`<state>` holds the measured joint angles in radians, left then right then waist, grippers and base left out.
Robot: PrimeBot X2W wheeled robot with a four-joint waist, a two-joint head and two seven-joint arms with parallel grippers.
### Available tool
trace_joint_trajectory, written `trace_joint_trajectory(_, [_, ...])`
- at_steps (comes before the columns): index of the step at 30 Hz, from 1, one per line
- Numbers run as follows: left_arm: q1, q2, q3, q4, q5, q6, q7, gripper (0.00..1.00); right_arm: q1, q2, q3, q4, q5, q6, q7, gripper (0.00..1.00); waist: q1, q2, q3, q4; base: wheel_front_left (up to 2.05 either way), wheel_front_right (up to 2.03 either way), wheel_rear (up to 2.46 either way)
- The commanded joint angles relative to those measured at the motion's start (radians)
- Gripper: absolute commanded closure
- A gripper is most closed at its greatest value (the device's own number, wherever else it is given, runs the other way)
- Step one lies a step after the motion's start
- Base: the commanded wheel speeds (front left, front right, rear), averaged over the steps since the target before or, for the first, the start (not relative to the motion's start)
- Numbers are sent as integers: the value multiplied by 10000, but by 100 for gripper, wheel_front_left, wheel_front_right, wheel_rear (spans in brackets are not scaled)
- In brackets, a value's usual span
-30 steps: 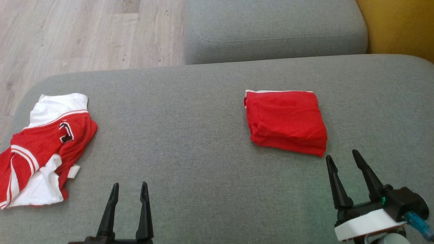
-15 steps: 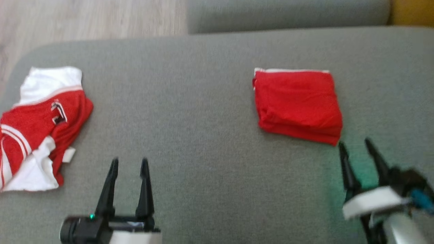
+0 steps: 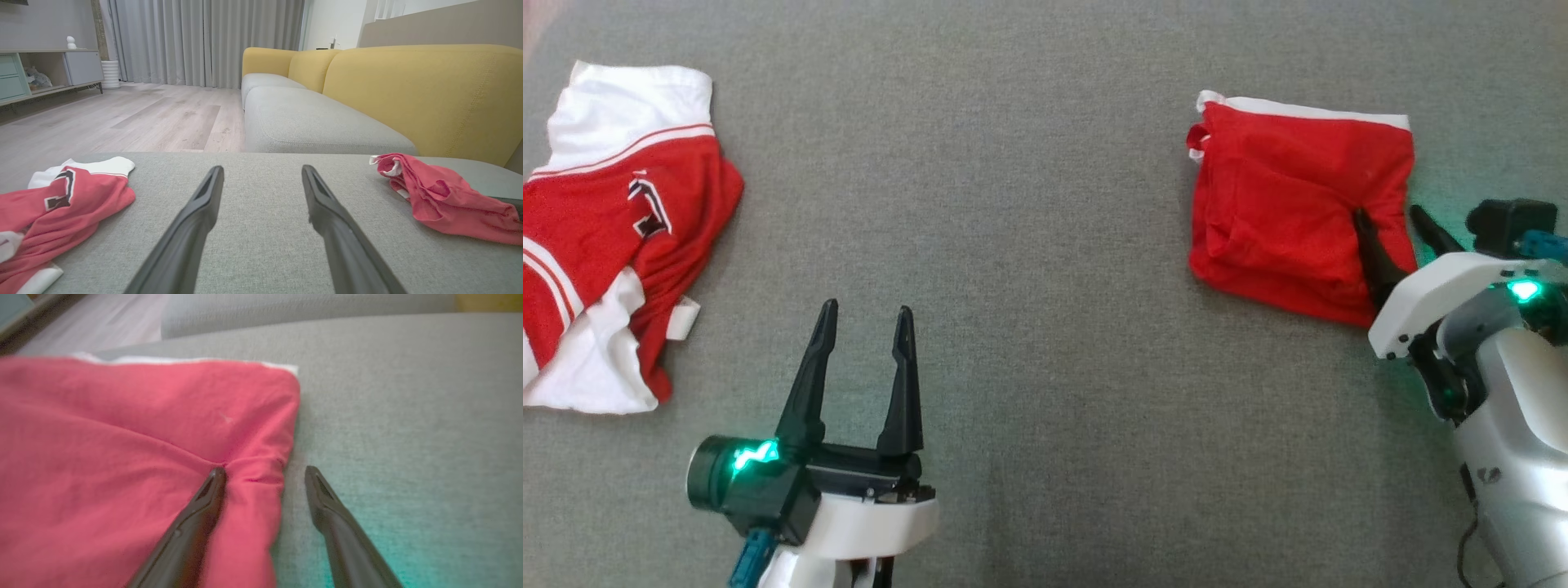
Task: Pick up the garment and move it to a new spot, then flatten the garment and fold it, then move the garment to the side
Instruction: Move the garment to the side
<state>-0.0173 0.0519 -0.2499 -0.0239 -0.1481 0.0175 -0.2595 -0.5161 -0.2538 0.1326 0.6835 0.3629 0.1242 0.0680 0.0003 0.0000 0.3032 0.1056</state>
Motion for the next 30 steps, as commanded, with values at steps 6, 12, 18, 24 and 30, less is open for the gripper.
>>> trace_joint_trajectory(6, [-280,-16,266,-308,97,107,-23,0,-18,-727,1528,-469,1243,65,-105,100,-3,0,320,-408,0,0,0])
trace_joint_trajectory(12, [-435,-16,416,-424,325,-84,-23,0,27,-2045,1819,-816,1251,65,5,100,-3,0,877,-1255,0,0,0])
trace_joint_trajectory(18, [-1207,53,615,-504,749,-536,-23,0,-199,-4557,1826,-1535,640,65,826,100,-3,0,2149,-2151,0,0,0])
trace_joint_trajectory(24, [-1964,123,372,-636,1145,-803,-23,0,-644,-5763,698,-1990,-812,65,1024,100,-3,0,2986,-2361,0,0,0])
trace_joint_trajectory(30, [-2354,104,190,-659,1221,-882,-23,0,-491,-5895,-741,-2457,-2602,65,1273,100,-3,0,3307,-2203,0,0,0])
